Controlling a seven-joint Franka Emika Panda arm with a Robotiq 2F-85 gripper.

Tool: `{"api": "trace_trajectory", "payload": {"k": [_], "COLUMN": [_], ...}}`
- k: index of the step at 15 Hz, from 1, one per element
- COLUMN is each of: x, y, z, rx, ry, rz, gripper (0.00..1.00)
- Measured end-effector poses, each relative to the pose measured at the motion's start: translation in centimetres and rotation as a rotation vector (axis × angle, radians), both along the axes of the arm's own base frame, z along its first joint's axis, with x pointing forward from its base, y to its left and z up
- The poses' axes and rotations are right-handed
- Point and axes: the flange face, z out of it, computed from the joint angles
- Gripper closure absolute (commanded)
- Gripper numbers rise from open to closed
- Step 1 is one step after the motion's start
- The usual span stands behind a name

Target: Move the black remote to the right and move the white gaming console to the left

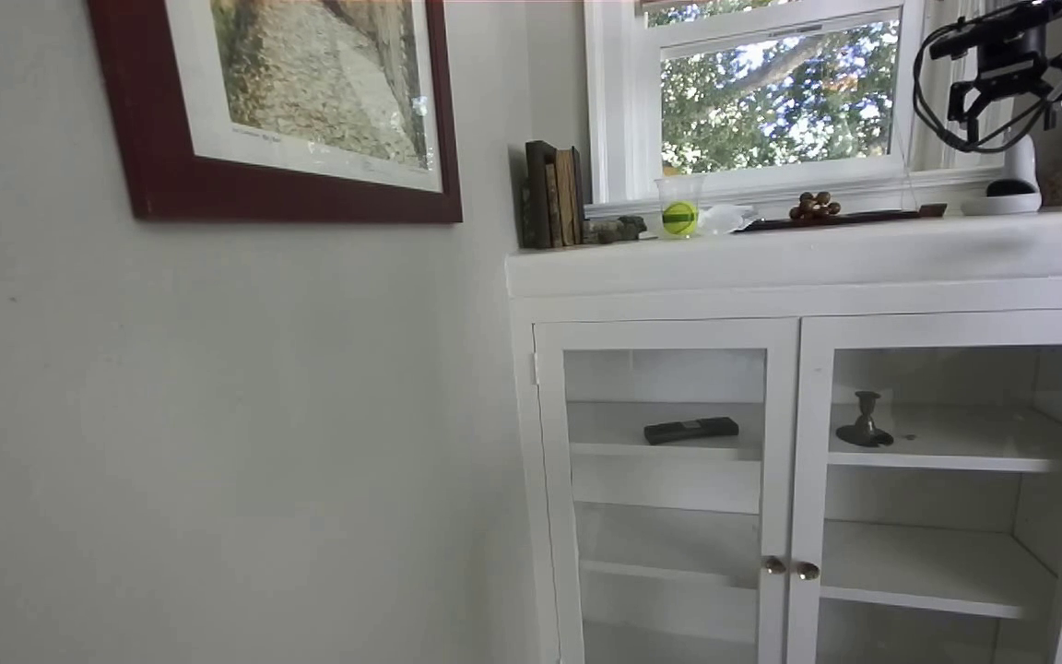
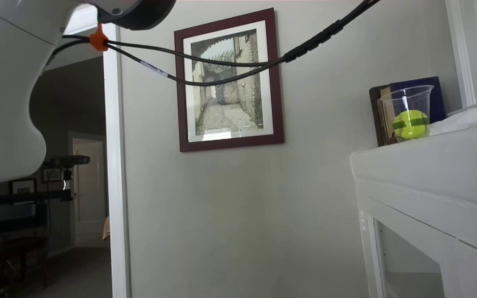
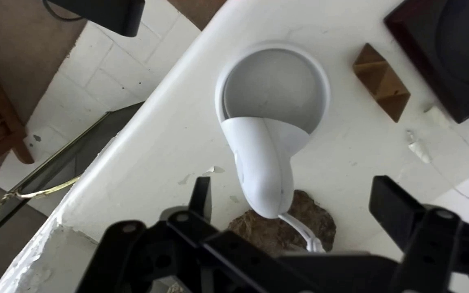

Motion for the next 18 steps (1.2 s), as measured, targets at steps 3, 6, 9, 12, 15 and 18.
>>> {"api": "trace_trajectory", "payload": {"k": [3,6,9,12,15,18], "x": [0.0,0.1,0.0,-0.1,-0.3,-0.4], "y": [-0.4,-0.5,-0.5,-0.4,-0.3,-0.3], "z": [-0.4,-0.7,-0.8,-1.0,-1.2,-1.2], "rx": [0.003,0.017,0.027,0.042,0.058,0.062], "ry": [-0.017,-0.031,-0.031,-0.022,-0.011,-0.006], "rz": [0.002,0.005,0.005,0.002,-0.002,-0.005], "gripper": [0.00,0.00,0.04,0.31,0.53,0.70]}}
